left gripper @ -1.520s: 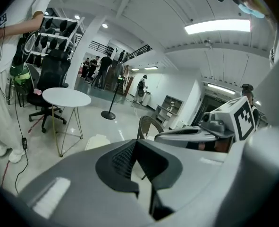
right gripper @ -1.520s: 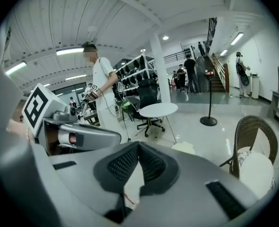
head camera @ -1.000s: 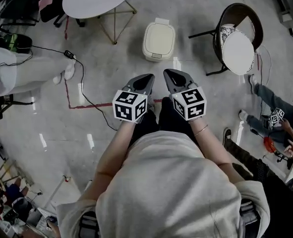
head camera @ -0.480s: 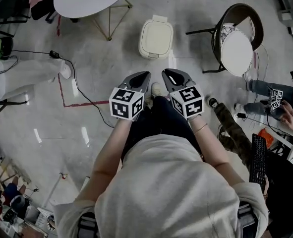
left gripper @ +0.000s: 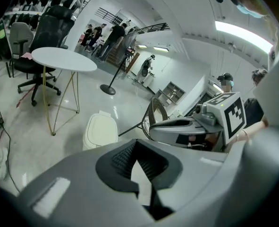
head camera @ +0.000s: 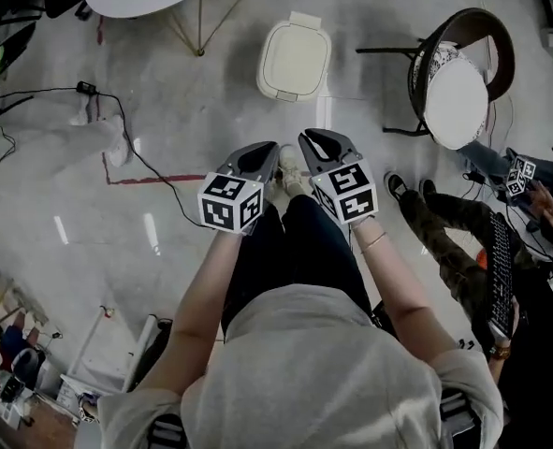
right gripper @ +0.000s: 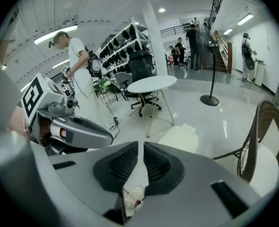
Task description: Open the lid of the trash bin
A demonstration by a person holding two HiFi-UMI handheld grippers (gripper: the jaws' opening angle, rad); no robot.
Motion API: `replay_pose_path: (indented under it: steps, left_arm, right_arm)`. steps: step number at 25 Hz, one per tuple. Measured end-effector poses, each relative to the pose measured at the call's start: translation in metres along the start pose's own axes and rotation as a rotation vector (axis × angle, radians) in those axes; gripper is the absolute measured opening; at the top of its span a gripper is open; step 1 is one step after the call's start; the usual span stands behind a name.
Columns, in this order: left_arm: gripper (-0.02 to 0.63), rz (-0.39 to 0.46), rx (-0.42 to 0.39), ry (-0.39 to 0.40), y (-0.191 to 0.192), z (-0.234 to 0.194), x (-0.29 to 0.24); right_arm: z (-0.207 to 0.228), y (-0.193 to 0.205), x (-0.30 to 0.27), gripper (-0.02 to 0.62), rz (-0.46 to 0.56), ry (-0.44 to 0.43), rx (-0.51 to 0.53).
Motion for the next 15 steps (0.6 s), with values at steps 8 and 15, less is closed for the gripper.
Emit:
replay_pose_path:
  steps: [8,15]
  left_arm:
    - [-0.003,-0.05,0.076,-0.033,0.036,-0.039,-0.036]
    - [-0.003,-0.097,0.1,-0.042,0.075,-0.076,-0.073]
  right_arm:
    - [0.015,0.048,-0.057,-0.005,-0.082,-0.03,-0.006]
    - [0.028,0.089,-0.112,0.111,-0.111,-0.042,-0.02]
Point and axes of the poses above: the fingertips, and each gripper's own axes: x backward along the fingers, z to its right, y out of its underside, the point moved 7 cm from there along x, backward along the fingers, and after that the axes turned 10 degrees about y, right-handed, at the moved point
